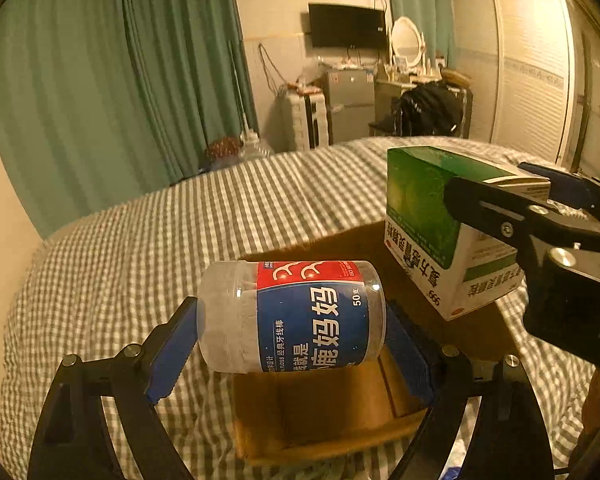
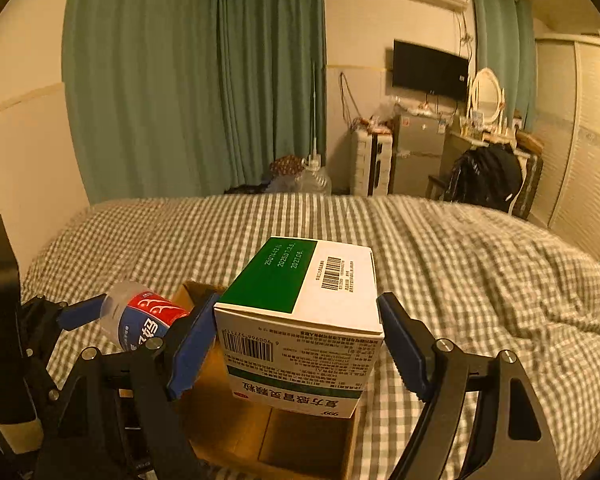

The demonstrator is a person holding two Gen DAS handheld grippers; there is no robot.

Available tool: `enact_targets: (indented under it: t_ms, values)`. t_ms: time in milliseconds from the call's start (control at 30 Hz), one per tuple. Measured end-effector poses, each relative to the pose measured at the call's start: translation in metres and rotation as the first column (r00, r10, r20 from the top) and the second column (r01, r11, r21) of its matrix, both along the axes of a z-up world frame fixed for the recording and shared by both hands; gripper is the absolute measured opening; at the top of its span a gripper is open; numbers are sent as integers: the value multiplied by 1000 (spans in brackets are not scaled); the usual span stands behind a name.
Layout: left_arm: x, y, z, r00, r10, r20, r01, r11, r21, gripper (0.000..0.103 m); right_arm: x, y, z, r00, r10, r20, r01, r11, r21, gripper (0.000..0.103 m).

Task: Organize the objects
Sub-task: 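Carry the bottle and medicine box over the cardboard box and open both grippers, then grasp the beige tape ring by its rim with the right gripper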

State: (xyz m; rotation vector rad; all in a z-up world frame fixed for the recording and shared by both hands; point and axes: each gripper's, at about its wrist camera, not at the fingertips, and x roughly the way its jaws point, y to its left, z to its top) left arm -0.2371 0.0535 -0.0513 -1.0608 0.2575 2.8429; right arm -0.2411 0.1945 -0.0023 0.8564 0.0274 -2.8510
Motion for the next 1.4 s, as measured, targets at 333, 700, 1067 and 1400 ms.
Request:
enact_targets:
  t_ms: [333,700,1067,1400]
  values:
    - [-22,1,-36,995,-2,95,-2,999,40,94,-22,12,-29,998,8,60,-6,999,-50,84]
    - [47,-10,38,999,29,-29,-28,998,52,103,50,29,55,997,-43,-68,42,999,-20,92]
    - [140,-16,102,990,35,-140,-26,998,63,103,168,32,120,989,-58,-133,58,998,0,94]
    - [199,-35,60,996,51,-74,-49,998,26,103,234,22,75,997,-54,-56,57,997,51,95]
